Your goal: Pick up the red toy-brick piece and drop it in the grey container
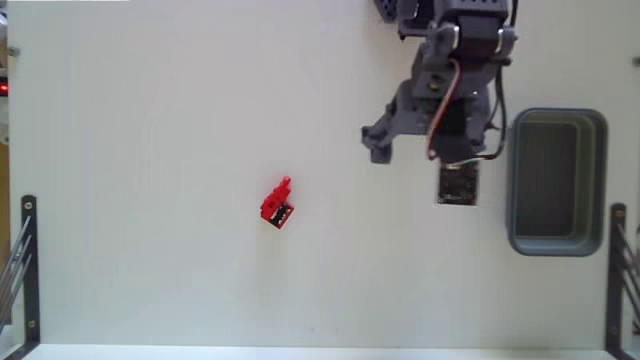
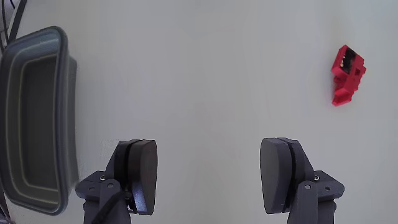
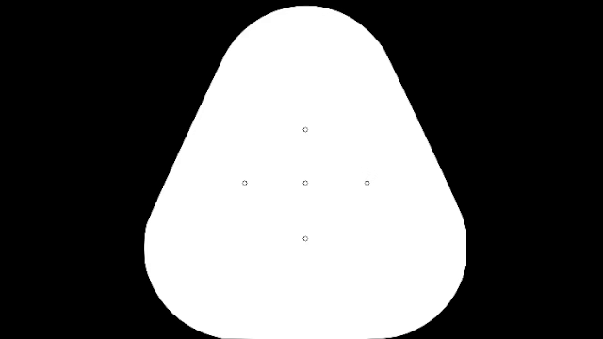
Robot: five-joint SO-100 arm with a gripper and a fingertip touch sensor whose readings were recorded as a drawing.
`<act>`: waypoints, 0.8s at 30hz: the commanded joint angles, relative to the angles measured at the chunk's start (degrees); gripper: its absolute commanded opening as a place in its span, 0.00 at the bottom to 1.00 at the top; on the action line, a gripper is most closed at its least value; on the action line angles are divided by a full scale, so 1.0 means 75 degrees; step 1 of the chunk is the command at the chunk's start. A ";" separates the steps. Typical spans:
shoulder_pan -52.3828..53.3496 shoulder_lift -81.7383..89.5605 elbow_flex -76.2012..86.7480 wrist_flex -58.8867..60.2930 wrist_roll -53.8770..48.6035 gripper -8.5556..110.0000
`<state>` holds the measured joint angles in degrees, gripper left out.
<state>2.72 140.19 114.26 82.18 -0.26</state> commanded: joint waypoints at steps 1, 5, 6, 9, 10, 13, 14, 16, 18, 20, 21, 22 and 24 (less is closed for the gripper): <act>0.0456 0.0257 0.0039 -0.0029 0.0035 1.00; 0.0995 0.0257 0.0039 -0.0029 0.0035 1.00; 0.1141 0.0257 0.0039 -0.0029 0.0035 1.00; 0.1532 0.0257 0.0039 -0.0029 0.0035 1.00; 0.1630 0.0257 0.0039 -0.0029 0.0035 1.00; 0.2021 0.0257 0.0039 -0.0029 0.0035 1.00; 0.2168 0.0257 0.0039 -0.0029 0.0035 1.00; 0.2403 0.0257 0.0039 -0.0029 0.0035 1.00; 0.2615 0.0257 0.0039 -0.0029 0.0035 1.00; 0.2858 0.0257 0.0039 -0.0029 0.0035 1.00; 0.2939 0.0257 0.0039 -0.0029 0.0035 1.00; 0.3056 0.0257 0.0039 -0.0029 0.0035 1.00; 0.3226 0.0257 0.0039 -0.0029 0.0035 1.00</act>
<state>24.43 140.19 114.26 82.18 -0.18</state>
